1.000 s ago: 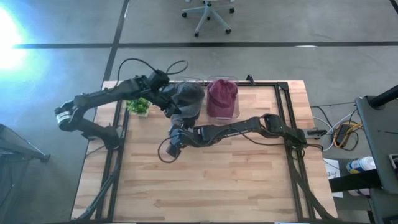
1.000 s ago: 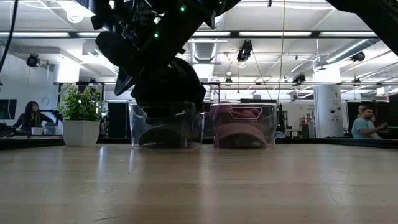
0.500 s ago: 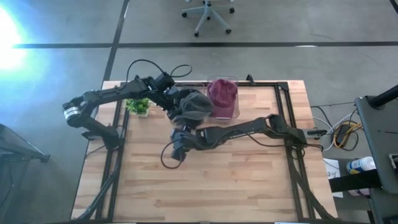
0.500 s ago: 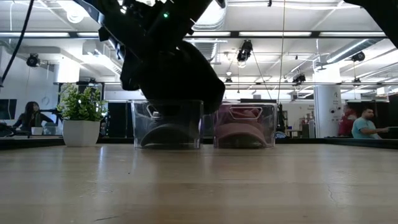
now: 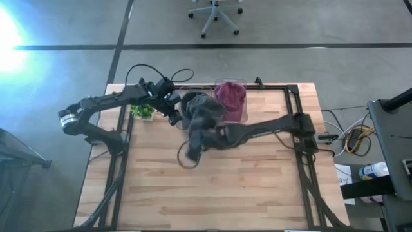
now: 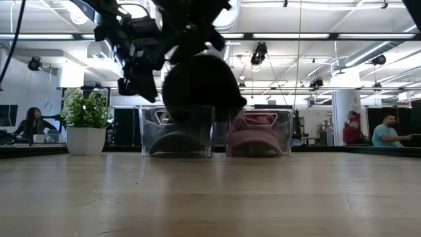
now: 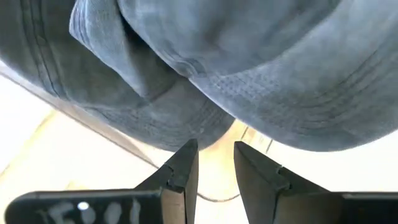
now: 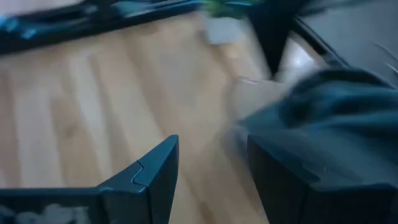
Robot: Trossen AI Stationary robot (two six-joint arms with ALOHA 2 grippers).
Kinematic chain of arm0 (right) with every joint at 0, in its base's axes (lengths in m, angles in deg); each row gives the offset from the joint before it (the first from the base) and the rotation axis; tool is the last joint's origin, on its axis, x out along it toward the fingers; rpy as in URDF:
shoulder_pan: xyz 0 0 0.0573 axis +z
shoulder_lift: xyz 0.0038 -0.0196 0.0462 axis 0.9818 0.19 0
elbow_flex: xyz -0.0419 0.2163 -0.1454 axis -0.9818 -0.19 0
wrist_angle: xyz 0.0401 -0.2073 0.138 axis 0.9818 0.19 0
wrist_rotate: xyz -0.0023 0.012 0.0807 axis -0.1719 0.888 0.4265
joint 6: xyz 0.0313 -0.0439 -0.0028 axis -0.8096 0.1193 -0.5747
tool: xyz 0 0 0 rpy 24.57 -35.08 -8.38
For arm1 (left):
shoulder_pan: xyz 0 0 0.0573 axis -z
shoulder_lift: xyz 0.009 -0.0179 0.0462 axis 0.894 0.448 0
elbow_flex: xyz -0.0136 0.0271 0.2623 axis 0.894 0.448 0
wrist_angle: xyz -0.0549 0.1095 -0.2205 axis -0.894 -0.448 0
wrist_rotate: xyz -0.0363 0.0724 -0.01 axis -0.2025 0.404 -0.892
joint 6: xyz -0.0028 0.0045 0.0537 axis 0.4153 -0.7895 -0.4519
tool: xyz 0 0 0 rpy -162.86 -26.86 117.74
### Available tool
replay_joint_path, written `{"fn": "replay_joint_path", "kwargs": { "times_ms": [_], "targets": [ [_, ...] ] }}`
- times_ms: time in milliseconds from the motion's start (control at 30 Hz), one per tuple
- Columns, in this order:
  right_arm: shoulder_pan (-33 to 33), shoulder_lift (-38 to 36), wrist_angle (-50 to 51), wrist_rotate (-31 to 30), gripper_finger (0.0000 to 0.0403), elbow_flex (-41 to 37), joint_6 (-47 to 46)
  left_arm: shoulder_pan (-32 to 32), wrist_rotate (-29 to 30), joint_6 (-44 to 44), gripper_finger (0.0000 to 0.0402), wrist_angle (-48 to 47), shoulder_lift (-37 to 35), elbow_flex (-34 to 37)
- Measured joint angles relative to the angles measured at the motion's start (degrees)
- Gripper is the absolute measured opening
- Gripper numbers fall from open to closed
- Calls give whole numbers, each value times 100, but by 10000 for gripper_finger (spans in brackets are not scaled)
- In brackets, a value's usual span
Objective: Pick & Place hat
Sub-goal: Put the black cap into the left transparent bin
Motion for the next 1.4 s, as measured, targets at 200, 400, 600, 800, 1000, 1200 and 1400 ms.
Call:
{"fn": "replay_joint_path", "kwargs": {
  "times_ms": [200, 400, 600, 800, 1000, 1200, 1400],
  "targets": [
    [-459, -871, -47, 13, 187, -835, -1138, -7, 68, 361, 97, 7, -267, 219],
    [-858, -1475, 185, 22, 187, -1718, -1943, 4, 131, 864, 97, 103, -569, 378],
    [-904, -1769, 386, 115, 187, -2794, -3096, 33, 131, 1359, 97, 794, -787, 374],
    [-1184, -1879, -646, 545, 187, -3487, -3279, 46, 68, 1467, 97, 1278, -375, 371],
    [-1311, -1872, -1151, 579, 187, -3544, -3061, 45, 80, 1475, 97, 1471, 54, 371],
    [-1376, -1872, -1145, 360, 187, -3286, -2825, 30, 237, 1435, 97, 1775, 232, 346],
    [-1506, -1846, -1200, 262, 187, -2953, -2510, 37, 214, 1230, 97, 1798, 249, 317]
  ]
}}
